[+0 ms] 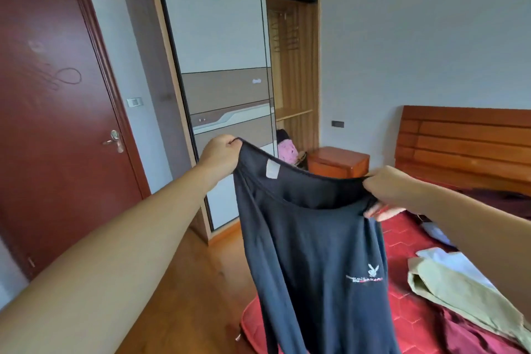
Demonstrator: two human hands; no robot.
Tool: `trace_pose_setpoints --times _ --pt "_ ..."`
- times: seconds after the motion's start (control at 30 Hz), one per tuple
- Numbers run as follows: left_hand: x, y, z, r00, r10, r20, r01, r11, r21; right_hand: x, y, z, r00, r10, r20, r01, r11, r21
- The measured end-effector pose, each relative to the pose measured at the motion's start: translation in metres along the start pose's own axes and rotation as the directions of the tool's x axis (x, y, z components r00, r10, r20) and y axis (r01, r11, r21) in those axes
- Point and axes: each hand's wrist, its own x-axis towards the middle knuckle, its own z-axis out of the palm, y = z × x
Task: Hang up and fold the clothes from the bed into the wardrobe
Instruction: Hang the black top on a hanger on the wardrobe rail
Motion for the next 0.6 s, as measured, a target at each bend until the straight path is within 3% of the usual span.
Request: trace_pose_setpoints --times 0.13,0.27,0.33,0.43,0.6 --pt "0.020 -0.034 -0.043 0.990 0.037 0.139 -0.039 0.999 0.013 0.015 -0.061 0.024 0.986 -0.014 -0.167 0.055 0.968 0.245" --pt "0.050 -0.068 -0.084 0.961 0.083 0.265 -0.099 0.994 0.047 0.041 -0.123 0.057 0.974 -0.052 -0.223 0.066 0.996 0.055" --pt "0.065 -0.085 -0.103 0.946 0.081 0.313 -0.091 0.996 0.017 0.049 -0.145 0.077 0.981 -0.080 -0.179 0.081 0.997 -0.001" --pt "0.077 -0.111 -0.133 0.920 0.075 0.386 -0.083 0.997 0.003 0.067 -0.171 0.105 0.989 -0.144 -0.033 0.131 0.961 -0.243" --pt "0.098 -0.152 -0.171 0.886 0.073 0.457 -0.174 0.967 0.184 0.107 -0.206 0.154 0.964 -0.252 0.085 0.266 0.901 -0.342"
